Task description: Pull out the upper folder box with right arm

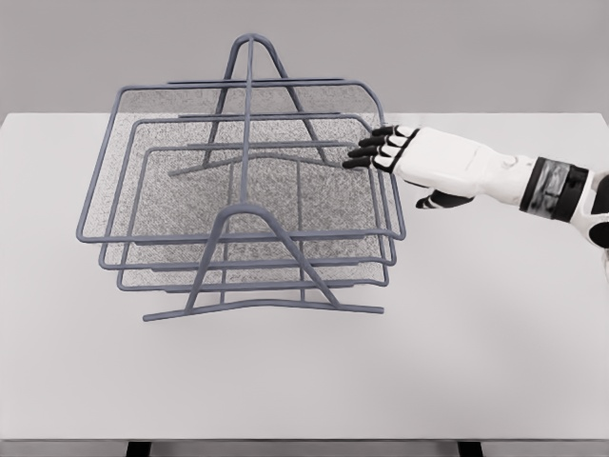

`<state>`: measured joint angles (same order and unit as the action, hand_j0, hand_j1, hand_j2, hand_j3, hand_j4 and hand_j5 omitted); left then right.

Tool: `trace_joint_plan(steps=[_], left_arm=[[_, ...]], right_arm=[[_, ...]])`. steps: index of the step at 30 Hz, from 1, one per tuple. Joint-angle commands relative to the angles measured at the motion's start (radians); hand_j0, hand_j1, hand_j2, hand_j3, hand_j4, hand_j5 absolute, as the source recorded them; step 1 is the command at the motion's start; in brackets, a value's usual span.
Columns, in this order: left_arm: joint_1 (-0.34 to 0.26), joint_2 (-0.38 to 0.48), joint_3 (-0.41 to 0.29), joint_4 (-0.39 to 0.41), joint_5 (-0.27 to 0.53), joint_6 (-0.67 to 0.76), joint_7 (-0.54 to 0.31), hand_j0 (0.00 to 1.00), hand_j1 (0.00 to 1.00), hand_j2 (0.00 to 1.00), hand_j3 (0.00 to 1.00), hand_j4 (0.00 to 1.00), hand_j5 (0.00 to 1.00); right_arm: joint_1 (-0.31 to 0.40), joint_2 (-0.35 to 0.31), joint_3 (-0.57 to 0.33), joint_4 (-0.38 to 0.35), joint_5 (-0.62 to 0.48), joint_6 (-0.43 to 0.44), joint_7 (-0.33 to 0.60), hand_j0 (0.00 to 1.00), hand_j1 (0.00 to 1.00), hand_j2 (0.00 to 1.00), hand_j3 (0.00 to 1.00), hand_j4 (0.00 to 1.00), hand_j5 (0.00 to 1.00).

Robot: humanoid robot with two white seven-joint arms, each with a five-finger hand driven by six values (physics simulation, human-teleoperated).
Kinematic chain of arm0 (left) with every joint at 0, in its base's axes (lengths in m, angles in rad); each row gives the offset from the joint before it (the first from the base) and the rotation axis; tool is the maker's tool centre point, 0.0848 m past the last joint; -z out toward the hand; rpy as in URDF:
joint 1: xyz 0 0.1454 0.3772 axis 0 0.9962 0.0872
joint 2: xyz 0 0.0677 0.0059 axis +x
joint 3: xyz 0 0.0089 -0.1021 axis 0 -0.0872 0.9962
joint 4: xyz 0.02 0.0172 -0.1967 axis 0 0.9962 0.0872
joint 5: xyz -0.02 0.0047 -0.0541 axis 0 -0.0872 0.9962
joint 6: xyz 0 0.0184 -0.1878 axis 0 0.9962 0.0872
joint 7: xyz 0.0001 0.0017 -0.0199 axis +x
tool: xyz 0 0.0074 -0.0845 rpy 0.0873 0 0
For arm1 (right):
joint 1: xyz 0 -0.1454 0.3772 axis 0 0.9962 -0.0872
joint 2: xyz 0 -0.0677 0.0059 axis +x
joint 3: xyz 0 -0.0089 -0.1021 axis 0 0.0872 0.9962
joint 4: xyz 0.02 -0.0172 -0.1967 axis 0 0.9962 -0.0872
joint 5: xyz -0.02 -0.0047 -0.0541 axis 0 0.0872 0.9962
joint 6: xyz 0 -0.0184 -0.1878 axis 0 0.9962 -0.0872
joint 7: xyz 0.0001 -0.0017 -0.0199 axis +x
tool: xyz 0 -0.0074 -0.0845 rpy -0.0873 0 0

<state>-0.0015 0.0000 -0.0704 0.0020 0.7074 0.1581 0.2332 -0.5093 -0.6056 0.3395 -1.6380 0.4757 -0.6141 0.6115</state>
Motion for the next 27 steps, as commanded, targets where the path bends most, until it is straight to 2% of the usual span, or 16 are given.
trace_joint_plan(steps=[1,8,10,13,27], left_arm=[[0.000,0.000,0.000,0.001,0.000,0.000,0.000,1.00,1.00,1.00,1.00,1.00,1.00],[0.000,0.000,-0.002,0.001,0.000,0.000,0.000,1.00,1.00,1.00,1.00,1.00,1.00],[0.000,0.000,0.000,0.001,0.000,0.000,0.000,1.00,1.00,1.00,1.00,1.00,1.00],[0.000,0.000,-0.002,0.001,0.000,0.000,0.000,1.00,1.00,1.00,1.00,1.00,1.00],[0.000,0.000,0.000,0.001,0.000,0.000,0.000,1.00,1.00,1.00,1.00,1.00,1.00]], right_arm=[[0.000,-0.003,0.009,0.003,0.001,0.003,-0.001,1.00,1.00,1.00,1.00,1.00,1.00],[0.061,-0.014,0.004,0.032,0.006,0.003,-0.001,1.00,1.00,1.00,1.00,1.00,1.00],[0.054,-0.088,-0.019,0.032,0.003,0.003,-0.001,1.00,1.00,1.00,1.00,1.00,1.00],[0.052,-0.154,-0.040,0.038,0.001,0.003,-0.001,1.00,1.00,1.00,1.00,1.00,1.00],[0.083,-0.281,-0.051,0.075,-0.003,0.003,-0.001,1.00,1.00,1.00,1.00,1.00,1.00]])
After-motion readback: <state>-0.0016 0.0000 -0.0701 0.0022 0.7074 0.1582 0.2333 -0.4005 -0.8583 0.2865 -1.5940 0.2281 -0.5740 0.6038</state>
